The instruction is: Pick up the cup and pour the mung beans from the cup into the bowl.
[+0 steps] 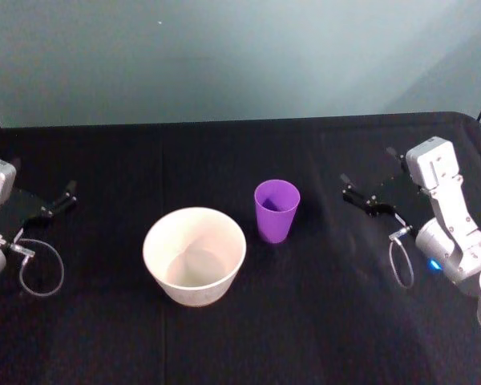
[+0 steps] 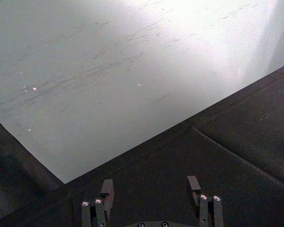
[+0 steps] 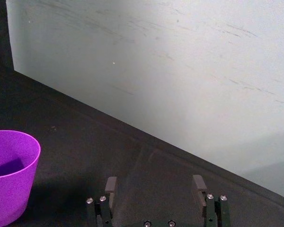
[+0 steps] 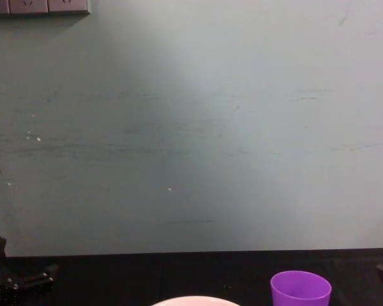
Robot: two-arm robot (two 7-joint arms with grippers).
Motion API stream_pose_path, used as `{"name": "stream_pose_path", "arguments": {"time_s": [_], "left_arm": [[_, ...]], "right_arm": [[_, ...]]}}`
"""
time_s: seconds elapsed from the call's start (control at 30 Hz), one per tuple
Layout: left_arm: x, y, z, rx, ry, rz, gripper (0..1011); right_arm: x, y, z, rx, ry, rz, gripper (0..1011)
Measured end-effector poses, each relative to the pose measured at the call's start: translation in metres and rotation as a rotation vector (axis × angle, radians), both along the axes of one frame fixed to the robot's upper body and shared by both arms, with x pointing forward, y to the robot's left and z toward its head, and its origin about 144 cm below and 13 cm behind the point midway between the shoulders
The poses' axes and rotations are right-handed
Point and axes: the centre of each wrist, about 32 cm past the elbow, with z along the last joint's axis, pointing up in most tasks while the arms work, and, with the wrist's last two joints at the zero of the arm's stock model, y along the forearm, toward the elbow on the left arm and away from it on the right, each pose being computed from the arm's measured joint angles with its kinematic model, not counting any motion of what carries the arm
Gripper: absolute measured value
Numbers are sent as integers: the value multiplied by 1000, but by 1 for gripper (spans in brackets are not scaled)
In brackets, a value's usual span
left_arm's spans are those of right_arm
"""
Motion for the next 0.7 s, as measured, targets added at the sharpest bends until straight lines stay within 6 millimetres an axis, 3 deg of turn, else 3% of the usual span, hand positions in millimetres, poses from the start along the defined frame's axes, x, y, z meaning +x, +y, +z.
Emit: {"name": "stream_pose_path", "arguments": {"time_s": [0.7], "left_arm": [[0, 0, 0, 0, 0, 0, 1012]], "right_arm": [[0, 0, 0, 0, 0, 0, 1003]]}}
